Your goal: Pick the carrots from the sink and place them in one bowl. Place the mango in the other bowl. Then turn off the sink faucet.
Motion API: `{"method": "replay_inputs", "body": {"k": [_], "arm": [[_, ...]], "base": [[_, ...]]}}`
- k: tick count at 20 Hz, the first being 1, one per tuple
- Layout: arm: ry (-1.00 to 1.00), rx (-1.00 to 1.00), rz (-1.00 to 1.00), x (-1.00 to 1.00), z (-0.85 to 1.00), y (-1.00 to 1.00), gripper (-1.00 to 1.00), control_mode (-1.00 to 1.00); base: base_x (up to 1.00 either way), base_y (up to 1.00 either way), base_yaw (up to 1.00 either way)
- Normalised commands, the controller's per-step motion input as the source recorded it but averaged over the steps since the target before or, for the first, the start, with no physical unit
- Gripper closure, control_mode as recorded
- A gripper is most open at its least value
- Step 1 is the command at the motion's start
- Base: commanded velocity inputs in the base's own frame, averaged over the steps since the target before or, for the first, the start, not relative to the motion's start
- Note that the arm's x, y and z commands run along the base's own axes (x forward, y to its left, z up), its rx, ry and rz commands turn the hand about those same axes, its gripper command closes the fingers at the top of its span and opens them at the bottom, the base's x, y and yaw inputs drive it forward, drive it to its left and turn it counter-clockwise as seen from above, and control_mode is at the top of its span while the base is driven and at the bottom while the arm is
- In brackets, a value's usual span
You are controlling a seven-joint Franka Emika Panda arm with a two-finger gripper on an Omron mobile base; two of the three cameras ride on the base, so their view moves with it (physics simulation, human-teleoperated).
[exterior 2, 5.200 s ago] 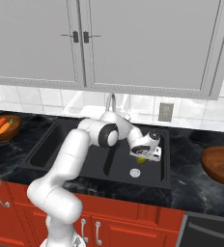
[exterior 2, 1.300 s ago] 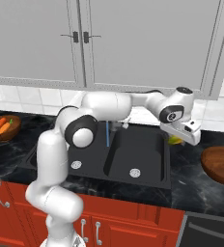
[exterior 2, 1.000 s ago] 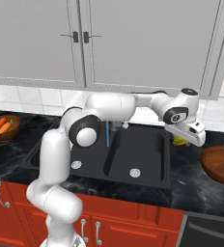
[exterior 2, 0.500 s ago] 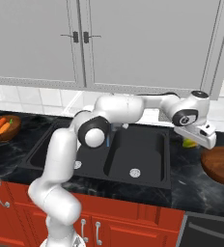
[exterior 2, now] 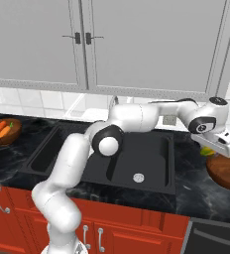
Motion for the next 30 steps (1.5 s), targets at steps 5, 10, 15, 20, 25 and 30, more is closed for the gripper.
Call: {"method": "replay_inputs", "body": {"k": [5,10,15,20,25,30], "arm": [[0.0,0.0,-0.03,-0.11,-0.04,-0.54,1.0,-1.0],[0.0,0.0,-0.01,-0.01,-0.19,-0.42,1.0,-1.0],[0.0,0.0,0.0,0.04,-0.46,-0.32,-1.0,-1.0],[0.0,0.0,0.0,0.01,-0.06,-0.09,-1.0,-1.0],[0.0,0.0,0.0,0.0,0.57,0.0,-1.0,-1.0],[0.01,0.0,0.0,0.02,0.47,0.01,-1.0,-1.0]], "base": [[0.0,0.0,0.0],[0.0,0.0,0.0],[0.0,0.0,0.0],[0.0,0.0,0.0],[0.0,0.0,0.0],[0.0,0.0,0.0]]}}
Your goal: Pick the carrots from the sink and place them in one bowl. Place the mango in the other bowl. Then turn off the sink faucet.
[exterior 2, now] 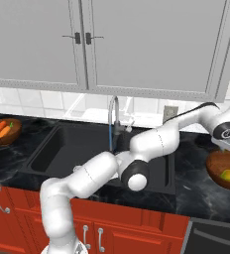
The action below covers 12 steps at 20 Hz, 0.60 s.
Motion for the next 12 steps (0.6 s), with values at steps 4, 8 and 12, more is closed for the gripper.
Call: {"method": "replay_inputs", "body": {"k": [4,8,12], "arm": [[0.15,0.0,0.0,-0.19,0.17,0.57,-1.0,-1.0],[0.14,-0.05,0.03,-0.51,0.0,0.98,-1.0,-1.0],[0.06,-0.08,0.07,-0.64,0.02,1.0,-1.0,-1.0]], "base": [[0.0,0.0,0.0],[0.0,0.0,0.0],[0.0,0.0,0.0]]}}
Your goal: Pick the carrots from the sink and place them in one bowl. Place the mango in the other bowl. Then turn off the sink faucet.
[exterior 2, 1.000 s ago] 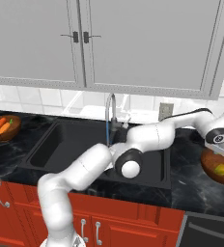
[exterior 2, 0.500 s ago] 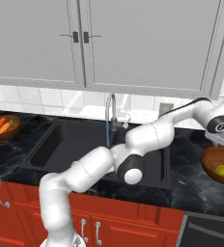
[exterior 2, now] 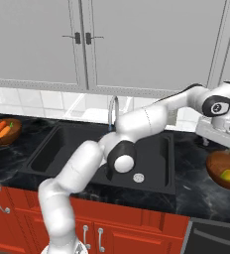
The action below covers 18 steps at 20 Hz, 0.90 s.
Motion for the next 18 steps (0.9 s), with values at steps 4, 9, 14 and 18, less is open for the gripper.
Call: {"method": "replay_inputs", "body": {"k": [4,9,14,18], "arm": [[0.02,-0.08,0.04,-0.56,0.19,0.96,-1.0,-1.0],[0.02,-0.07,0.07,-0.48,0.19,0.97,-1.0,-1.0],[0.0,-0.07,0.14,-0.31,0.08,1.0,-1.0,-1.0],[-0.02,-0.01,0.24,-0.02,0.01,0.95,-1.0,-1.0]], "base": [[0.0,0.0,0.0],[0.0,0.0,0.0],[0.0,0.0,0.0],[0.0,0.0,0.0]]}}
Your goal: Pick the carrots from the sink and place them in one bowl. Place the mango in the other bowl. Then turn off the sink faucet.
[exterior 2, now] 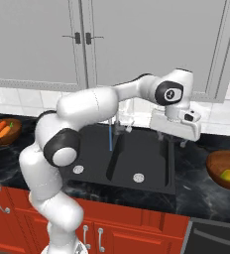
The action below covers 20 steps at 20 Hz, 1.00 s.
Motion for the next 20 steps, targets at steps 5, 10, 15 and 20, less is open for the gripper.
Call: {"method": "replay_inputs", "body": {"k": [5,10,15,20], "arm": [[-0.17,0.0,0.41,0.0,-0.03,0.58,-1.0,-1.0],[-0.34,0.0,0.55,0.0,0.0,0.4,-1.0,-1.0],[-0.41,0.0,0.64,0.01,0.0,0.2,-1.0,-1.0],[-0.37,0.01,0.68,0.0,0.0,0.06,-1.0,-1.0]], "base": [[0.0,0.0,0.0],[0.0,0.0,0.0],[0.0,0.0,0.0],[0.0,0.0,0.0]]}}
